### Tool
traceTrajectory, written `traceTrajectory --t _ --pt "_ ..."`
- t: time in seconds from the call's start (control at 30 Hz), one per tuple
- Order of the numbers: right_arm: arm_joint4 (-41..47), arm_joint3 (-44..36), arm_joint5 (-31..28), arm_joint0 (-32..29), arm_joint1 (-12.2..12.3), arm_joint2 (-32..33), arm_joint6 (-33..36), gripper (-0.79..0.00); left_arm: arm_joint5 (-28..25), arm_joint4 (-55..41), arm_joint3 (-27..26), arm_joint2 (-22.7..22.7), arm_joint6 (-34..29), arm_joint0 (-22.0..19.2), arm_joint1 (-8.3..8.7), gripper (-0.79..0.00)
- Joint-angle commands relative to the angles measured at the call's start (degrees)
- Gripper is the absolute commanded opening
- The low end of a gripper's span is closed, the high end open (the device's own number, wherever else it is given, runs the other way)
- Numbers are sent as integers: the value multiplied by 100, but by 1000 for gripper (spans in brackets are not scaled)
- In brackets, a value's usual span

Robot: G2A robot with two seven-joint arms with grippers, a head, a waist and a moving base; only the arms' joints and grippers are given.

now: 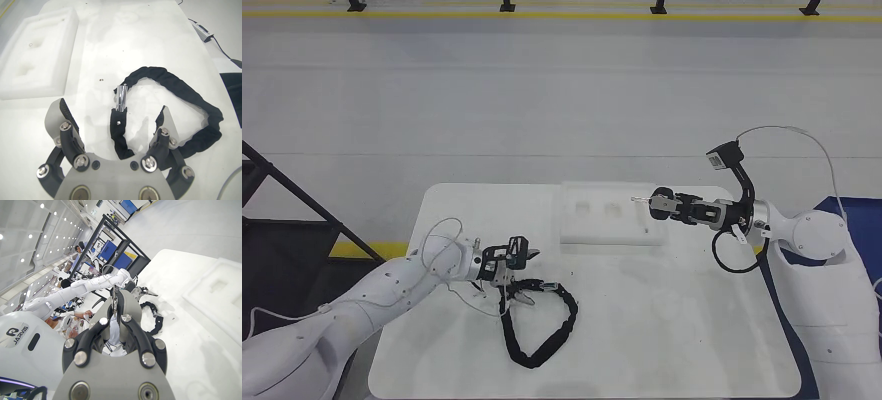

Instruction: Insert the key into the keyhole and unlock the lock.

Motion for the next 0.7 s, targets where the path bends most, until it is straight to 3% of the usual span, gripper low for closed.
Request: traceTrajectory --t 0.0,0.33,0.57,0.6,0.63,0.67 --pt "0 0 0 0 0 0 0 -785 -40 149 150 25 182 10 -112 0" --pt "0 0 0 0 0 0 0 -785 361 914 775 25 392 65 -643 0" --pt "0 0 0 0 0 0 0 -785 433 1193 1123 25 682 102 -881 0" --pt "0 0 0 0 0 0 0 -785 424 1217 1169 23 714 105 -907 -22" --pt "0 0 0 0 0 0 0 -785 417 1249 1213 24 729 104 -933 -135" --pt "0 0 0 0 0 0 0 -785 395 1271 1253 24 741 101 -959 -302"
